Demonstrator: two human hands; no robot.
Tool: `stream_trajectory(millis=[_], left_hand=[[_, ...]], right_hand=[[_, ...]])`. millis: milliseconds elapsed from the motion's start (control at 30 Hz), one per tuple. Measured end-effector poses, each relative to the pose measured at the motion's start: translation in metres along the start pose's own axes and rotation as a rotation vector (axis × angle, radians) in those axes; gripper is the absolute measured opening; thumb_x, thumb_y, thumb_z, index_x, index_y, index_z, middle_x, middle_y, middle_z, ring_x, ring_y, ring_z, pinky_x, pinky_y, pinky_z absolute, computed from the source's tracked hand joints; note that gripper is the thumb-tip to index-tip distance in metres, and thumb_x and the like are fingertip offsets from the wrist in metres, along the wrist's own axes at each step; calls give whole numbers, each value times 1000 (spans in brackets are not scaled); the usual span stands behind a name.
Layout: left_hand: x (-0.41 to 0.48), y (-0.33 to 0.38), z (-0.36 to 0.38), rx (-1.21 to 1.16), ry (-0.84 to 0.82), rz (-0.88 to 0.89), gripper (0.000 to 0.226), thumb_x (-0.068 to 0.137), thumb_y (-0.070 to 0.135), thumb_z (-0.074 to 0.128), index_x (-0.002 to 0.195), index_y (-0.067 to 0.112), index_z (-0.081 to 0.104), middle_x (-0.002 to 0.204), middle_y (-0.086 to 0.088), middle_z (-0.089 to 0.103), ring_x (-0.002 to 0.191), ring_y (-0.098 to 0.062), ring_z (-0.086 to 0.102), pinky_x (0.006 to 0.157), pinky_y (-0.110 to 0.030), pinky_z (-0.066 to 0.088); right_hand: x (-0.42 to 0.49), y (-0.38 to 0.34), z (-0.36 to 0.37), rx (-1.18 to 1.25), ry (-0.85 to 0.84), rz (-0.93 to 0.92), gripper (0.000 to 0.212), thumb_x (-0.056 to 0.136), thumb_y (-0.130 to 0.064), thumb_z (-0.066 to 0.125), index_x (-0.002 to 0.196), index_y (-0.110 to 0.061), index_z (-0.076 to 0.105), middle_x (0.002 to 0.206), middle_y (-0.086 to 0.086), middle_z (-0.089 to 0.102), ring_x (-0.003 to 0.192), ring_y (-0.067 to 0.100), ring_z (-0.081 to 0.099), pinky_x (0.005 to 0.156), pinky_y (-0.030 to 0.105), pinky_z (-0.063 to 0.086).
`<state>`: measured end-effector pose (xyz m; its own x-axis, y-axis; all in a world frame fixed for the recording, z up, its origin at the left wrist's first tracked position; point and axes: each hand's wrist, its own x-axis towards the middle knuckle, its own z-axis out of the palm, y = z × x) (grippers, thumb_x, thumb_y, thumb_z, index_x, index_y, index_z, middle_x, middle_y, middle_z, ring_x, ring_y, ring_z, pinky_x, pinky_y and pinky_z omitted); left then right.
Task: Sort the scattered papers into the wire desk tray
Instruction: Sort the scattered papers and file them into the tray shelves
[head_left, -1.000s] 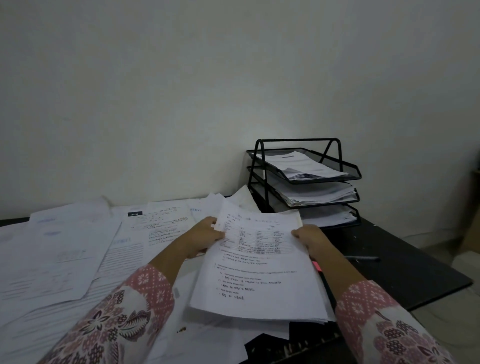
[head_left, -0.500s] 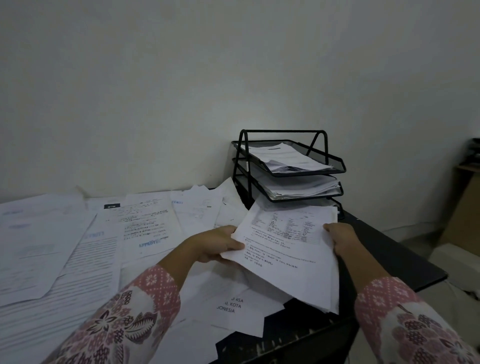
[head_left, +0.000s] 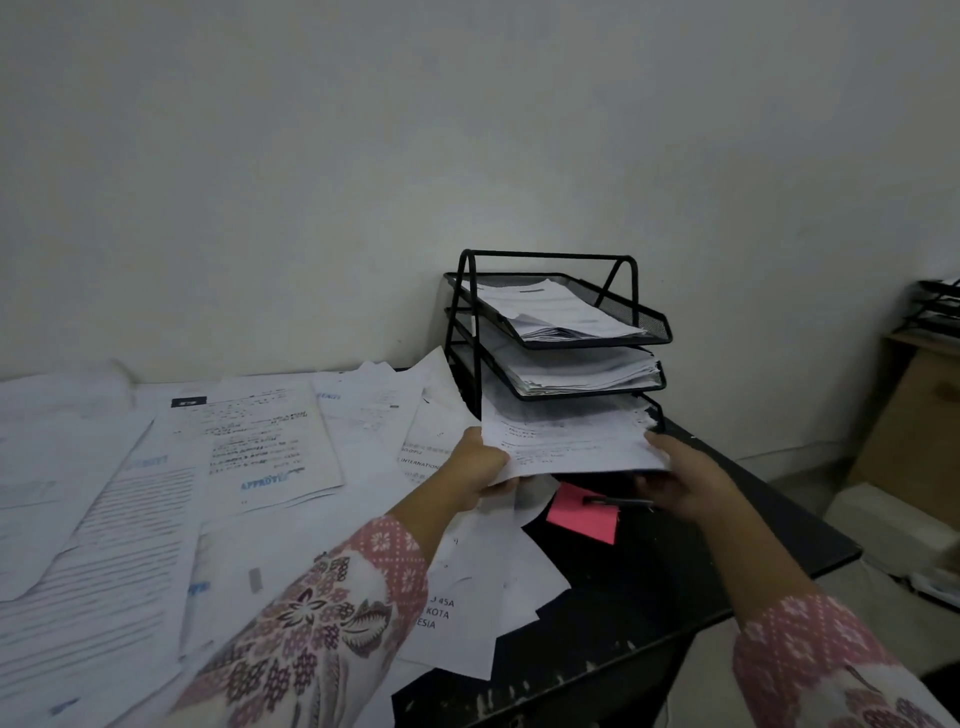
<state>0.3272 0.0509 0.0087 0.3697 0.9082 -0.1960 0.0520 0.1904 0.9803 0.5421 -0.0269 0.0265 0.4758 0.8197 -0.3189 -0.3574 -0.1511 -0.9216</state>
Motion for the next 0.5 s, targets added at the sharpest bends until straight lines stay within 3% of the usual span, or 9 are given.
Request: stream_trajectory(millis=[167, 267, 333, 433, 500], left_hand=[[11, -4, 19, -102, 109, 6, 41, 88, 0, 48, 126, 5, 32, 112, -14, 54, 92, -27, 62, 80, -43, 55], [13, -6, 18, -19, 113, 23, 50, 93, 24, 52, 134, 10, 27, 126, -10, 50, 112, -28, 54, 95, -47, 48], [7, -8, 8, 221, 151, 114, 42, 98, 36, 41, 130, 10, 39, 120, -8, 53, 111, -28, 54, 96, -42, 46], [2, -27, -23, 702, 310, 316, 42, 98, 39, 36, 126, 11, 51, 124, -11, 53, 115, -28, 48, 93, -37, 40], [-2, -46, -47, 1103, 348, 370, 44, 96, 42, 39, 130, 16, 49, 131, -8, 48, 122, -27, 41, 99, -38, 34]], right_hand=[[-1, 7, 10, 178, -18, -68, 7, 91, -16, 58, 88, -10, 56, 82, 8, 62, 65, 16, 59, 38, 14, 44], [2, 18, 20, 151, -21, -60, 8, 88, -2, 57, 81, -4, 53, 75, 11, 57, 47, 13, 57, 36, 14, 40], [7, 21, 23, 112, 11, -60, 14, 88, 6, 52, 77, -2, 49, 72, 12, 51, 48, 15, 50, 34, 13, 36], [15, 21, 23, 96, 91, -80, 17, 88, 9, 50, 78, -2, 45, 73, 11, 48, 53, 14, 44, 32, 12, 33], [24, 19, 24, 15, 155, -122, 17, 89, 6, 49, 80, -6, 42, 68, 11, 46, 42, 11, 43, 30, 11, 28]])
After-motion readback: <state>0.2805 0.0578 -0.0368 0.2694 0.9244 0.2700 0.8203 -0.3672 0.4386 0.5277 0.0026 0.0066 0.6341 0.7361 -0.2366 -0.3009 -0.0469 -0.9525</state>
